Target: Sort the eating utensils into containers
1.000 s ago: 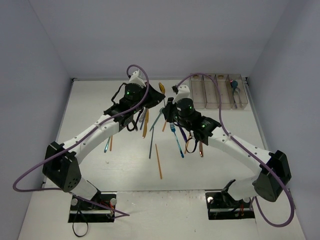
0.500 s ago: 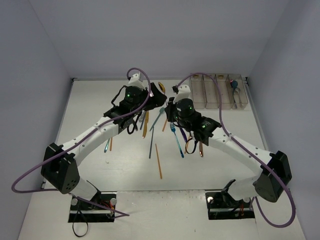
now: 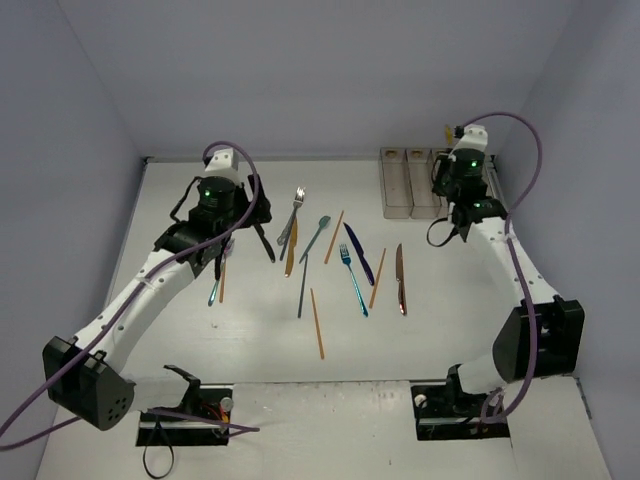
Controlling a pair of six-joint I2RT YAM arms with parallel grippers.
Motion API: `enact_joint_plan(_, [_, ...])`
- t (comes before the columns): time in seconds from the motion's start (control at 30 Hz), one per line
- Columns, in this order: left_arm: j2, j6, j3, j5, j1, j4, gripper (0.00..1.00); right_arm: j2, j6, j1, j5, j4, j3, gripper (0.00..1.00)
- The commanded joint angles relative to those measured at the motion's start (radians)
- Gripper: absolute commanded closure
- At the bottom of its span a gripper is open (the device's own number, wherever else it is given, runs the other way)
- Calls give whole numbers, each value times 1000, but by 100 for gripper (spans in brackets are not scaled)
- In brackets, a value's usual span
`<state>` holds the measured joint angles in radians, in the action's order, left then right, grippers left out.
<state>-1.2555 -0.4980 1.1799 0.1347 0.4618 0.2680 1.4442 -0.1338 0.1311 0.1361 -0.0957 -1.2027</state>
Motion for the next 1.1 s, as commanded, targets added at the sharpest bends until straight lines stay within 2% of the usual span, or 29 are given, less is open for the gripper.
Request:
enact_joint_plan(0.0, [35, 157, -8, -36, -77, 101, 25, 119, 214, -158, -104, -58, -148, 100])
enact_joint_plan(0.13, [50, 258, -17, -19, -81, 148, 25, 271, 262, -305, -260, -58, -276, 100])
enact_joint_plan(0.27, [72, 293, -69, 5, -82, 129, 25, 428, 301, -364, -342, -56, -399, 100])
enact_joint_plan(0.47, [55, 308, -82, 29, -81, 117, 25, 620, 342, -403, -389, -55, -507, 100])
enact_joint_plan(0.73, [-1, 296, -84, 40, -80, 120, 25, 761, 393, -404, -389, -42, -558, 95])
enact_joint_plan(0.83, [-13, 293, -82, 40, -80, 121, 25, 783, 402, -404, -375, -42, -554, 87])
enact_joint_plan(0.9, [-16, 292, -82, 33, -80, 121, 25, 785, 407, -404, -367, -42, -551, 75])
enact_joint_plan(1.07, [-14, 286, -84, 18, -80, 116, 25, 737, 405, -402, -351, -42, -544, 58])
